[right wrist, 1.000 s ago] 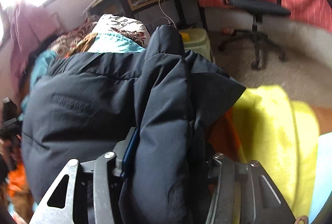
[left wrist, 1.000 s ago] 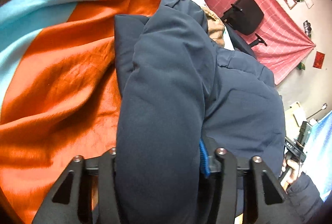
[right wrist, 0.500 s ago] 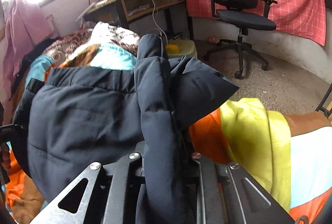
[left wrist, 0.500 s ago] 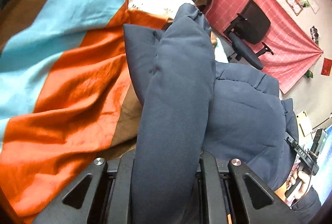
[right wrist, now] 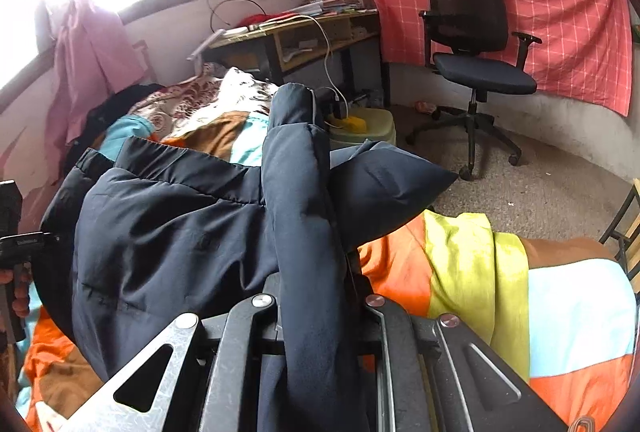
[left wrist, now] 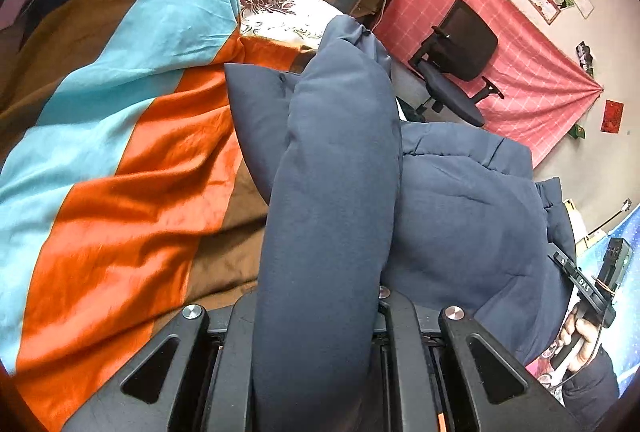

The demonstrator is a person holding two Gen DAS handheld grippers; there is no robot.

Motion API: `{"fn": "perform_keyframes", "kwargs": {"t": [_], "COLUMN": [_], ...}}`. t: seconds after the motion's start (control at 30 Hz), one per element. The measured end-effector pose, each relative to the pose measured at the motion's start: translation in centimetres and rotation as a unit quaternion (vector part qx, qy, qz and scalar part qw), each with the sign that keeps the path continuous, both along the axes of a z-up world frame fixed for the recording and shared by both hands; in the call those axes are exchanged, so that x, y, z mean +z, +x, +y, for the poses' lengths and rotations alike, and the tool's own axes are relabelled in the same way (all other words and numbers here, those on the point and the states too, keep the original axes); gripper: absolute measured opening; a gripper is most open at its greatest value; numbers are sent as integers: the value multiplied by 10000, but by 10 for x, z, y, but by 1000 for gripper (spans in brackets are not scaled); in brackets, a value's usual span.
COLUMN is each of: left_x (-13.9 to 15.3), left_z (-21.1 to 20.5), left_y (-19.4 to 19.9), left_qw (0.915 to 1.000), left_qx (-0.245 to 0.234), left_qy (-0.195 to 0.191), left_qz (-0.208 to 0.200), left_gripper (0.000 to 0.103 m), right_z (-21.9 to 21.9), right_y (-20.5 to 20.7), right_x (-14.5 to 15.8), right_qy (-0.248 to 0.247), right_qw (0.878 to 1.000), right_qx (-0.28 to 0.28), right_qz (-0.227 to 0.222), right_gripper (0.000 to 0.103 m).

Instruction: Fold large clothes

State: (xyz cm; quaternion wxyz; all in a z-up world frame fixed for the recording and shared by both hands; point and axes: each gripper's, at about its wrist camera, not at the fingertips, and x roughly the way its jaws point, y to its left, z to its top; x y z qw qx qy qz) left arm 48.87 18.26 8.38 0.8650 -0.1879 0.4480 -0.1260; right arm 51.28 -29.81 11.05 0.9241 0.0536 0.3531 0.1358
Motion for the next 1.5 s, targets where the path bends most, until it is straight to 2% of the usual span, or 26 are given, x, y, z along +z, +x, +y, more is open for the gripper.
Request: {"fn": "perform_keyframes", "kwargs": {"t": [0.33, 0.47, 0.57, 0.73, 0.87, 1.0, 1.1, 1.13, 1.23, 1.3, 1.4, 1.5], "left_x": [-18, -43, -62, -68, -69, -72, -72, -71, -66, -61, -53, -45], "left_z": [-5, -7, -9, -3, -7, -7, -6, -5, -5, -6, -11, -18], "left_y": [-9, -6, -1, 4, 2, 1, -1, -3, -12, -17, -26, -40], "left_qw": [9997, 9989, 9978, 9980, 9969, 9959, 9940, 9937, 9934, 9925, 9902, 9862], "left_qx": [-63, -24, 31, -10, -58, 49, 242, 313, 496, 581, 638, 760], "left_qy": [119, 164, 350, 316, 536, 637, 829, 871, 934, 1019, 1232, 1464], "left_qz": [221, 442, 568, 541, 565, 638, 674, 624, 448, 341, 169, -115], "left_gripper": [11, 11, 12, 16, 22, 30, 50, 59, 74, 75, 75, 75], "right_z": [3, 3, 3, -6, -16, -15, -17, -18, -21, -21, -18, -13], "right_y": [-26, -27, -24, -18, -15, -16, -17, -17, -20, -24, -32, -39], "right_x": [-2, -21, -39, -66, -76, -80, -83, -84, -83, -81, -75, -68], "right_qy": [-16, -27, -87, -115, -59, -131, -144, -132, -125, -124, -160, -189], "right_qw": [10000, 9999, 9995, 9987, 9980, 9977, 9968, 9965, 9963, 9966, 9973, 9979], "right_qx": [53, 4, -49, -257, -335, -384, -485, -504, -519, -529, -542, -536], "right_qz": [23, 161, 303, 436, 526, 552, 620, 649, 666, 620, 463, 314], "right_gripper": [13, 13, 13, 15, 19, 26, 33, 35, 49, 69, 82, 86]}}
